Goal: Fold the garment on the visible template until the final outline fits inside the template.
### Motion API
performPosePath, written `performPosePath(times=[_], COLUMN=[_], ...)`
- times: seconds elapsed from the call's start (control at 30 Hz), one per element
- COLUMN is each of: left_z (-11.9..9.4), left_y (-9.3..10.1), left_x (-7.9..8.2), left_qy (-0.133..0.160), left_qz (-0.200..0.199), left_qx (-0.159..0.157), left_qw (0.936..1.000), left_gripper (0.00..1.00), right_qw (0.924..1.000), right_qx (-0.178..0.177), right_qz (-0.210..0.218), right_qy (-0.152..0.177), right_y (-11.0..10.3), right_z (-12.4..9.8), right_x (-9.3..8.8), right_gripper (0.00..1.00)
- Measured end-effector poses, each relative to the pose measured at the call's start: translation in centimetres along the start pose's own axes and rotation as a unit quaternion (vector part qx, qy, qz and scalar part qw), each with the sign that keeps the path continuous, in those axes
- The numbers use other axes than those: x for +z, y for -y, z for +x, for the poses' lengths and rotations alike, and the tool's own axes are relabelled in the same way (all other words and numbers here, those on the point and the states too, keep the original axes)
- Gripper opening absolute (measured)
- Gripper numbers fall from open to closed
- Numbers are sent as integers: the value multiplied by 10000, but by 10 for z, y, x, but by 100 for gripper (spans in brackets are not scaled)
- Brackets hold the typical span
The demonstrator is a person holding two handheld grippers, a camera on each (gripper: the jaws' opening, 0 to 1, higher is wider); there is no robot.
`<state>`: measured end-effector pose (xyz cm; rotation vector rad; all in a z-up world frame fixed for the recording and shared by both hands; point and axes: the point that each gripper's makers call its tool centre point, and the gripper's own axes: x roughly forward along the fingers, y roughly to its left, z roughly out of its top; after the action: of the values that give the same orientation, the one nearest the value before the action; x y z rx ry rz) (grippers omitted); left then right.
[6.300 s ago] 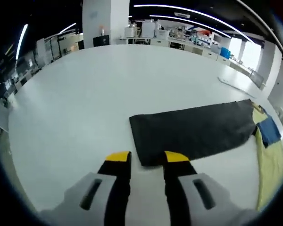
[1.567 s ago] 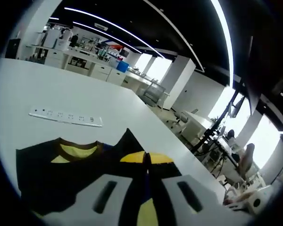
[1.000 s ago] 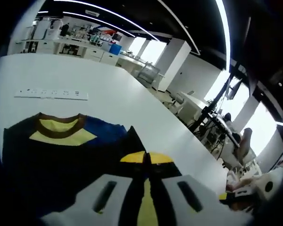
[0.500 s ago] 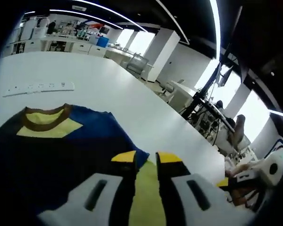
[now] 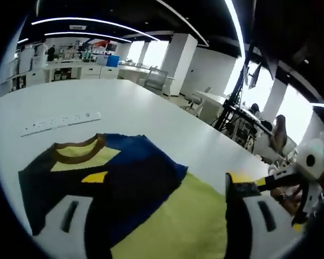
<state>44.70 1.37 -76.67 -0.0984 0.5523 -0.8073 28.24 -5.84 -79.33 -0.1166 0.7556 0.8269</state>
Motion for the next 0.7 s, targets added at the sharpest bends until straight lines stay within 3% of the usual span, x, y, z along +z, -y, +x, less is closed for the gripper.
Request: performPosePath(times=[0.17, 0.37, 0.7], left_z=[-16, -39, -76], left_y=[-9, -11, -16], left_x=[-3, -7, -25], left_qy=[71, 103, -19], left_qz=[56, 206, 476], left_qx=[14, 40, 35], left_qw=[10000, 9997, 9989], left_gripper=[98, 99, 99], right_qw=[9996, 9977, 9961], right_qx=[166, 365, 483], right_qz=[-221, -562, -723], right_qy=[80, -128, -139], right_y=[-2, -7, -8], right_z=[3, 3, 1], right_x=[5, -2, -2], right_gripper=[99, 99, 99])
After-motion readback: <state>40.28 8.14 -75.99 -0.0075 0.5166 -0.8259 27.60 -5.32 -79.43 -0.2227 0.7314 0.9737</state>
